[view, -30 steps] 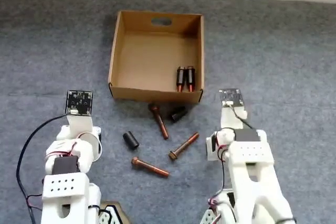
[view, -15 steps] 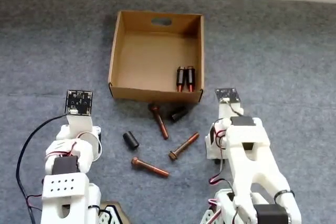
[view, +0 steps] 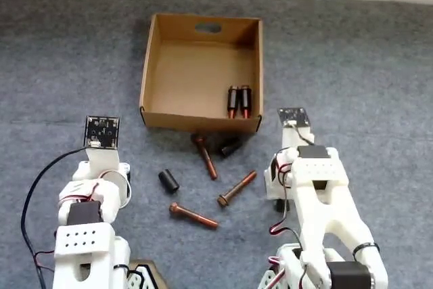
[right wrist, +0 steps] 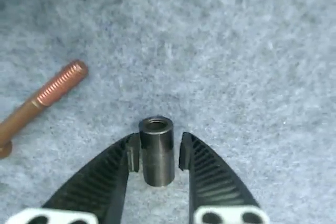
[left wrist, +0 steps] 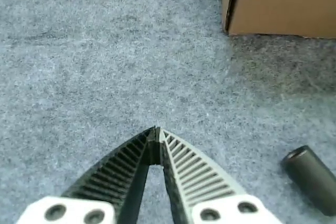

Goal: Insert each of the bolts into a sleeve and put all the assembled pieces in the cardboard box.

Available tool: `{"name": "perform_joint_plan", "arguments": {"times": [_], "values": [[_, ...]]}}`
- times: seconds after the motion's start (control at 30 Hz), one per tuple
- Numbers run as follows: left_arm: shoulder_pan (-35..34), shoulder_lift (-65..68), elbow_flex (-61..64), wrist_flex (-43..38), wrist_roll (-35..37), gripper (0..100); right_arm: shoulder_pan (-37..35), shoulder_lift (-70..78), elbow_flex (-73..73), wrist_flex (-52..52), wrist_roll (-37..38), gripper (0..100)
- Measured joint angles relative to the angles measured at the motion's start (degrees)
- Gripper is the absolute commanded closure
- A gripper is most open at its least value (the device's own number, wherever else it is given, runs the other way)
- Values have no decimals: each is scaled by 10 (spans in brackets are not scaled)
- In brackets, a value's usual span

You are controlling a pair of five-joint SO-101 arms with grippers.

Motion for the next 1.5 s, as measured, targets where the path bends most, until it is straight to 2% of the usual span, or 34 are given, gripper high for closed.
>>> {"name": "perform_joint_plan", "arguments": {"times": [0.43, 0.8, 1.2, 1.5], "values": [[0, 0, 0, 0, 0, 976, 0, 2, 1, -1, 25, 885], [0, 0, 0, 0, 0, 976, -11, 2, 45, -53, 51, 885], [0, 0, 0, 0, 0, 976, -11, 2, 45, -54, 53, 885], [0, 0, 0, 0, 0, 976, -11, 2, 45, -40, 88, 885]]}}
